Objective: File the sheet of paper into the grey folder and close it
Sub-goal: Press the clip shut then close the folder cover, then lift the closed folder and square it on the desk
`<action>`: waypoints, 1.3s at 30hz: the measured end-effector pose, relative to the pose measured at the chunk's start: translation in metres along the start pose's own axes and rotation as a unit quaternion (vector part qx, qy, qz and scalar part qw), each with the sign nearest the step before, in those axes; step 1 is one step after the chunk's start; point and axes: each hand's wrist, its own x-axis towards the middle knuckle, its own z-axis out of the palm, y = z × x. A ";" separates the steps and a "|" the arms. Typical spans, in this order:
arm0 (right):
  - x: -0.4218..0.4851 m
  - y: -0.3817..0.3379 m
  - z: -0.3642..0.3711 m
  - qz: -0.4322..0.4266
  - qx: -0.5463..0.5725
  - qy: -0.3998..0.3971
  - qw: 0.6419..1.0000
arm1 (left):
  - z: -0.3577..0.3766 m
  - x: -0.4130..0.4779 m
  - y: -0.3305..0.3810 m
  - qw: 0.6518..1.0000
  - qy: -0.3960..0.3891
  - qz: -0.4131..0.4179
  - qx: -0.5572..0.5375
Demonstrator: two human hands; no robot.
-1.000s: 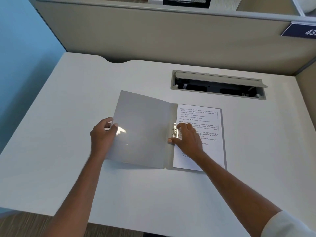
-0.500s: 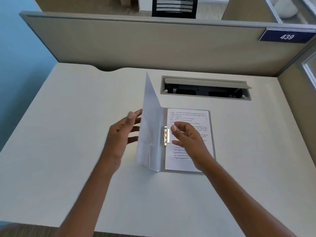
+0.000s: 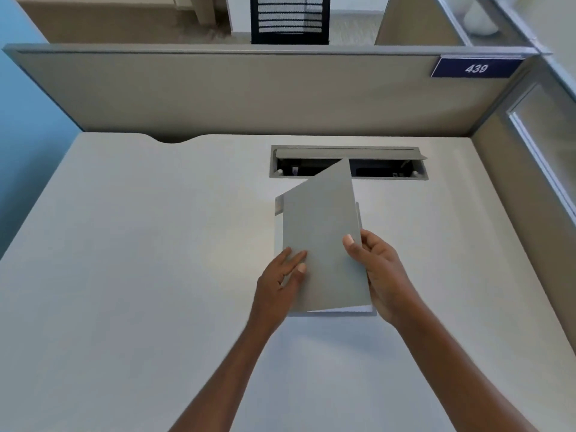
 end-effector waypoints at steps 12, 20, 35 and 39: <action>0.035 0.084 -0.076 -0.020 -0.374 0.171 0.911 | 0.021 -0.003 -0.050 0.988 -0.035 0.003 0.150; 0.056 0.126 -0.060 -0.138 -0.682 0.006 0.718 | 0.024 -0.003 -0.049 0.976 -0.027 0.007 0.216; 0.059 0.148 -0.064 -0.169 -0.727 0.014 0.665 | 0.024 0.030 -0.022 0.956 0.185 -0.223 -0.049; 0.060 0.149 -0.066 -0.173 -0.725 0.021 0.666 | 0.026 0.028 -0.036 0.963 0.094 -0.242 -0.078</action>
